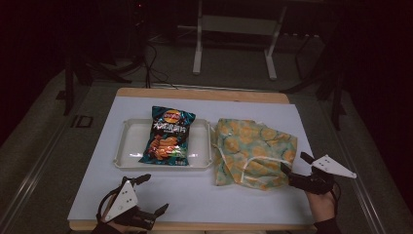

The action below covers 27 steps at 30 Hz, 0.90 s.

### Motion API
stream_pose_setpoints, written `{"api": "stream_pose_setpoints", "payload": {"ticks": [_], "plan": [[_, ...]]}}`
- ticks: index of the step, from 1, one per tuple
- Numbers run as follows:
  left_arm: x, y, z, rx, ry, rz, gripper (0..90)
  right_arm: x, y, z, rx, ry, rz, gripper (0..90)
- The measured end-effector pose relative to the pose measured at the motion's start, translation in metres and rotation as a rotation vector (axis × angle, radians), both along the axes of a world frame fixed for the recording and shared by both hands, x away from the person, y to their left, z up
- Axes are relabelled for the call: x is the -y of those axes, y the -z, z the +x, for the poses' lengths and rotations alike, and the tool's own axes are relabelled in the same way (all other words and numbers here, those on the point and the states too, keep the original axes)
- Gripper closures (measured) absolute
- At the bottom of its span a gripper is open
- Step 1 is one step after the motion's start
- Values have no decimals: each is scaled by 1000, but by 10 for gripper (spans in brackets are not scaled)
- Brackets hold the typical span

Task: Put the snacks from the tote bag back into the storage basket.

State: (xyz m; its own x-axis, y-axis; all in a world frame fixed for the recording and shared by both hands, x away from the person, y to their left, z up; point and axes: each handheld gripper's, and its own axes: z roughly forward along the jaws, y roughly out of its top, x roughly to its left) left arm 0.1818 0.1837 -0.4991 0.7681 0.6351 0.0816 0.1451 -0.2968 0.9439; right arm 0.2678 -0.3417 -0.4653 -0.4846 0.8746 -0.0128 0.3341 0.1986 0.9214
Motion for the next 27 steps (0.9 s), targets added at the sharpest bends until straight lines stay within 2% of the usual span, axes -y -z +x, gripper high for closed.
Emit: {"api": "stream_pose_setpoints", "payload": {"ticks": [7, 13, 16, 22, 27], "plan": [[0, 0, 0, -1, 3, 2, 1, 7, 8, -10, 53, 66, -6, 111], [0, 0, 0, -3, 2, 2, 1, 14, 12, -13, 59, 103, -3, 111], [0, 0, 0, -2, 2, 4, 1, 15, 17, -14, 67, 126, -27, 111], [0, 0, 0, -1, -2, 5, 1, 16, 23, -13, 75, 139, -21, 111], [-1, 0, 0, 0, -2, 6, 1, 17, 23, -13, 92, 127, -2, 113]]}}
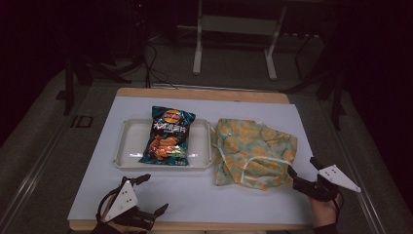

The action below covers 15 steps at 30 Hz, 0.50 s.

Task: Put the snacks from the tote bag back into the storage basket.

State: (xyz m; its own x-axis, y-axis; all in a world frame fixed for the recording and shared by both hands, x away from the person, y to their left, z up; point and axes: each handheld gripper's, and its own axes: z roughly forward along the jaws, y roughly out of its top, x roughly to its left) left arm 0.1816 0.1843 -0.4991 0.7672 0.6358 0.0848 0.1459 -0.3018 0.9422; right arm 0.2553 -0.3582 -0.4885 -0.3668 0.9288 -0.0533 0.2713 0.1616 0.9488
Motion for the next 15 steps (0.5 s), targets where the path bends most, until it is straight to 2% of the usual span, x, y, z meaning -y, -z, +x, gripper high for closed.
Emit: {"api": "stream_pose_setpoints", "payload": {"ticks": [9, 15], "plan": [[0, 0, 0, 0, 1, 0, 1, -2, 1, 1, 6, -7, -14, 116], [1, 0, 0, -1, 3, -1, 1, -1, 3, 3, -8, -19, -9, 132]]}}
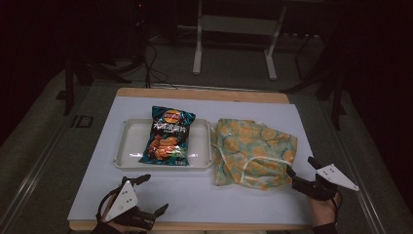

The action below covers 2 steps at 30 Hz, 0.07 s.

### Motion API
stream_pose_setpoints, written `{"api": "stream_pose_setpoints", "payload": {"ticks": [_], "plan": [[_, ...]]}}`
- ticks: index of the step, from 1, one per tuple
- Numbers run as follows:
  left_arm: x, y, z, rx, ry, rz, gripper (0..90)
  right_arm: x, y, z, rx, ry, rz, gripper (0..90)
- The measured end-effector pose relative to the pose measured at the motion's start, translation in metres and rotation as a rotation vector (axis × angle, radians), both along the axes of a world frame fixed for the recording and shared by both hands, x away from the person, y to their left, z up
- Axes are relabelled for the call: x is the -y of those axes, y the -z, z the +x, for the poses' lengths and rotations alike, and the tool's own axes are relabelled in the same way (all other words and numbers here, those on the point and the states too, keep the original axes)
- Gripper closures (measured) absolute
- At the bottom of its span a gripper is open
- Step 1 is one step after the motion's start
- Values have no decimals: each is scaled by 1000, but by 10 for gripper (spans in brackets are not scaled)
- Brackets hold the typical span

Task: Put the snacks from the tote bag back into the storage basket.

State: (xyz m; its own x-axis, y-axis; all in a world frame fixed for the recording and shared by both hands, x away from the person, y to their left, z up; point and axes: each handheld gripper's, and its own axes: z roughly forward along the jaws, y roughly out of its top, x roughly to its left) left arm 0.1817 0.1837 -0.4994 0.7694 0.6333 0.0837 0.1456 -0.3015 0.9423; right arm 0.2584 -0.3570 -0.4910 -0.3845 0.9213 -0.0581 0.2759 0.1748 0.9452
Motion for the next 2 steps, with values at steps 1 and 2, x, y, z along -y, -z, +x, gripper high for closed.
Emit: {"api": "stream_pose_setpoints", "payload": {"ticks": [1, 2], "plan": [[0, 0, 0, 0, 1, 0, 1, 0, 0, 0, 0, 0, -1, 132], [0, 0, 0, 0, 1, 0, 1, 0, 0, 0, 0, 0, -1, 132]]}}
